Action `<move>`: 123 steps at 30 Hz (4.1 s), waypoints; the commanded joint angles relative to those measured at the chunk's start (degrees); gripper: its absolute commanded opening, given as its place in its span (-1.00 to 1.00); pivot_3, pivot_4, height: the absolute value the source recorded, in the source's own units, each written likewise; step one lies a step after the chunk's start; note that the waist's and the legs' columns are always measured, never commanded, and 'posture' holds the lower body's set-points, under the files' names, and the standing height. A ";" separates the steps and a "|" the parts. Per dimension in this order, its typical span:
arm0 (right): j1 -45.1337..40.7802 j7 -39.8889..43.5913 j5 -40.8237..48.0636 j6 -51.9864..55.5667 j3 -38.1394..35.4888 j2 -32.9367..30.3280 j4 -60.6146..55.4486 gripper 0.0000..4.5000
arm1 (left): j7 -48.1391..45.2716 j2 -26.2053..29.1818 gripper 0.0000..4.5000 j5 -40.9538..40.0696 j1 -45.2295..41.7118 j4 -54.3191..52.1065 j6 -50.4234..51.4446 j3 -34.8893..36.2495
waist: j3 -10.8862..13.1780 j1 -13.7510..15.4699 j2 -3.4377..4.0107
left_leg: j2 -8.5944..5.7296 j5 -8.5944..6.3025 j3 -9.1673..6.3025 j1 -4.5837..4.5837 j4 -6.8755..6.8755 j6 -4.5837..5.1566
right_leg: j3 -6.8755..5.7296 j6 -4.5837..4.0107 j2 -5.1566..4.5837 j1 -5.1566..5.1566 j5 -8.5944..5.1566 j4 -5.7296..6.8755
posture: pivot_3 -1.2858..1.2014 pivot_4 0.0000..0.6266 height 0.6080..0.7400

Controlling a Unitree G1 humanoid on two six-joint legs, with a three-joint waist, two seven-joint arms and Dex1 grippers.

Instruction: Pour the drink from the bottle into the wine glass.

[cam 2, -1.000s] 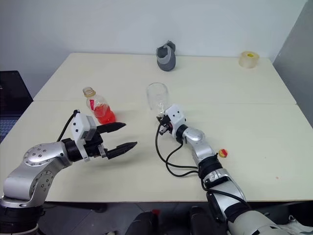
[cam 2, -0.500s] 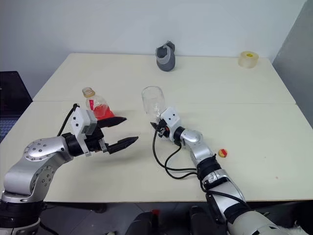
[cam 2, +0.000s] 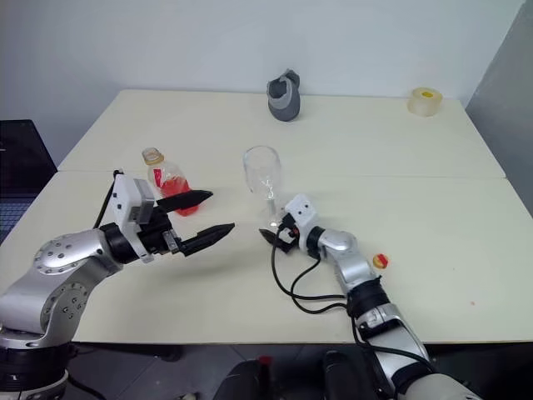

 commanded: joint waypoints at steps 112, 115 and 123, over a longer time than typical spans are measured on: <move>3.18 -16.24 15.22 27.59 1.35 -9.27 -54.10 1.00 | 29.10 -4.70 -0.66 58.86 -49.16 72.98 -67.81 -23.63 | 0.02 0.82 -0.20 | -0.12 0.02 -0.17 -0.17 0.08 -0.03 | -0.27 0.02 0.00 -0.04 0.00 -0.01 | 0.03 -0.52 1.00; 3.87 -15.56 15.59 25.56 0.60 -9.09 -54.50 1.00 | 30.92 -4.44 -0.66 60.68 -50.37 74.52 -69.30 -24.59 | 0.02 0.80 -0.20 | -0.13 0.02 -0.15 -0.17 0.09 -0.02 | -0.29 0.02 0.00 -0.04 0.00 -0.01 | 0.03 -0.52 1.00; 9.51 -15.08 13.15 18.47 0.03 -10.25 -54.86 1.00 | 34.67 -3.75 -0.66 64.94 -53.43 78.62 -72.02 -27.27 | 0.02 0.80 -0.20 | -0.14 0.02 -0.10 -0.17 0.09 -0.02 | -0.34 0.02 0.00 -0.04 0.00 -0.01 | 0.03 -0.52 1.00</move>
